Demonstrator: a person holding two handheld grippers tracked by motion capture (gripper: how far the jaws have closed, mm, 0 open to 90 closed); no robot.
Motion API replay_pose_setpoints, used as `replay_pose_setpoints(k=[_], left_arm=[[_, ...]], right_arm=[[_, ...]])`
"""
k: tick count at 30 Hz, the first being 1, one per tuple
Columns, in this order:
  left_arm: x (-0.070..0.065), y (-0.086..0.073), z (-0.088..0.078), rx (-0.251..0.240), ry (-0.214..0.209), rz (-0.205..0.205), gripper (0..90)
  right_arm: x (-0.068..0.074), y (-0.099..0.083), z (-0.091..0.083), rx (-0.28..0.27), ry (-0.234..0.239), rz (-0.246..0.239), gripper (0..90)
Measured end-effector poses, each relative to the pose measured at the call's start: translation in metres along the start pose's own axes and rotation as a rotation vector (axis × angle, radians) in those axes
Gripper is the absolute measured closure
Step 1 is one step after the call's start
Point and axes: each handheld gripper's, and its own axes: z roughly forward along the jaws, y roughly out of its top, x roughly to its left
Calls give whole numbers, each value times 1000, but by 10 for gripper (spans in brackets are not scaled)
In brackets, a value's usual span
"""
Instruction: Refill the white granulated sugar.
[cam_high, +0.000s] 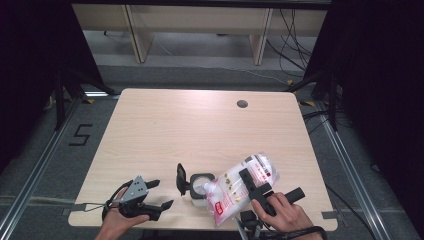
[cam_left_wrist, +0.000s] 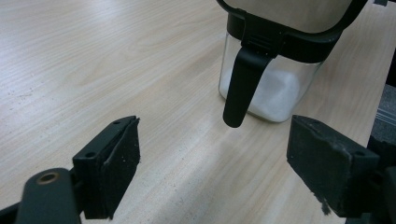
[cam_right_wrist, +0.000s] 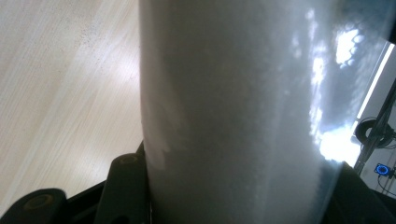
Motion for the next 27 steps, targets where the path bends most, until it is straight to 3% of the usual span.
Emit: replay_pose_setpoints(k=[26,27], left_arm=[[0,0,0,-2,-3,-10,173],[1,1,0,0,-8,10,173]], right_arm=[[0,-1,-1,-2,-7,-6,520],[-1,-1,-1,-1,-7,-8,520]])
